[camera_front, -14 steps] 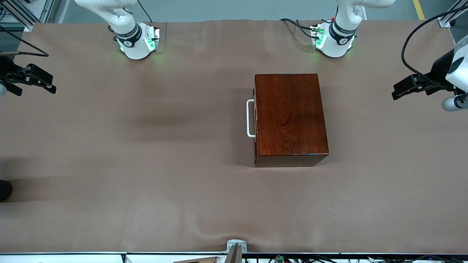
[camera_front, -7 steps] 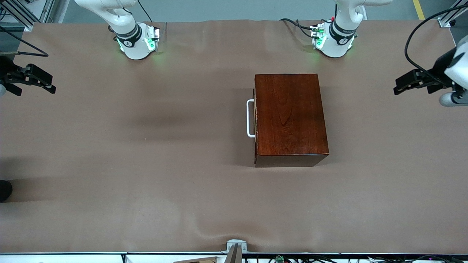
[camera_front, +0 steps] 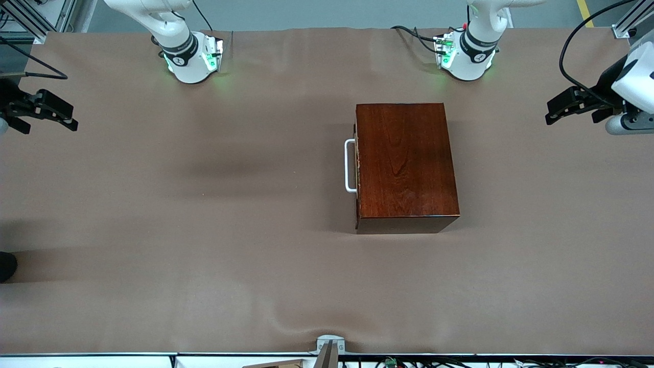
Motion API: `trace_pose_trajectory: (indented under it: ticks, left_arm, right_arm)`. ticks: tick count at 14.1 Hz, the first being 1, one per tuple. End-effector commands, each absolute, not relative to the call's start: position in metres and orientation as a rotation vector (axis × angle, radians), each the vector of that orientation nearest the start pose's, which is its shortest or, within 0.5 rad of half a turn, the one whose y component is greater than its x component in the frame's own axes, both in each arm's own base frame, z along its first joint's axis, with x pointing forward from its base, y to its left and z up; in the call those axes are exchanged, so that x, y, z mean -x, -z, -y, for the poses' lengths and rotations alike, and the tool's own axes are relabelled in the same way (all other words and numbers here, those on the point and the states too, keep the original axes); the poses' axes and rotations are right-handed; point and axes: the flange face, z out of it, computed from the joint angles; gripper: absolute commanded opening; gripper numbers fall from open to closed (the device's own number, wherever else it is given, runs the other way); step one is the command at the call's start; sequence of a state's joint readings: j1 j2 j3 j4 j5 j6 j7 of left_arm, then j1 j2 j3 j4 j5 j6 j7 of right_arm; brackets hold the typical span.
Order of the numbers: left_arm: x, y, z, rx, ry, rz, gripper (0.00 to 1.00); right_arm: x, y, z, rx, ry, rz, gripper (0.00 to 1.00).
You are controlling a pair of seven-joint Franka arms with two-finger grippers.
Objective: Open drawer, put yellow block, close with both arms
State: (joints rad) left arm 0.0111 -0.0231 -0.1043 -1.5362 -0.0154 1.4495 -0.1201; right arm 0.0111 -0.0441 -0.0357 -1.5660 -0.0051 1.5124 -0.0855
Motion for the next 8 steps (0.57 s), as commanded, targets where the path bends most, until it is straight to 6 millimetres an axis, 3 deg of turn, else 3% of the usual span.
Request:
trace_pose_trajectory:
  ticks: [1,8]
  left_arm:
    - [-0.5272,-0.6456,0.0458,3.12,-0.069,0.057,1.0]
    - [-0.5351,-0.6556,0.0384,3.113,-0.035,0.061,1.0]
  right_arm:
    - [-0.532,-0.6478,0.0178,3.127,-0.016,0.071,1.0]
    - [-0.532,-0.6478,0.0178,3.127,-0.016,0.071,1.0]
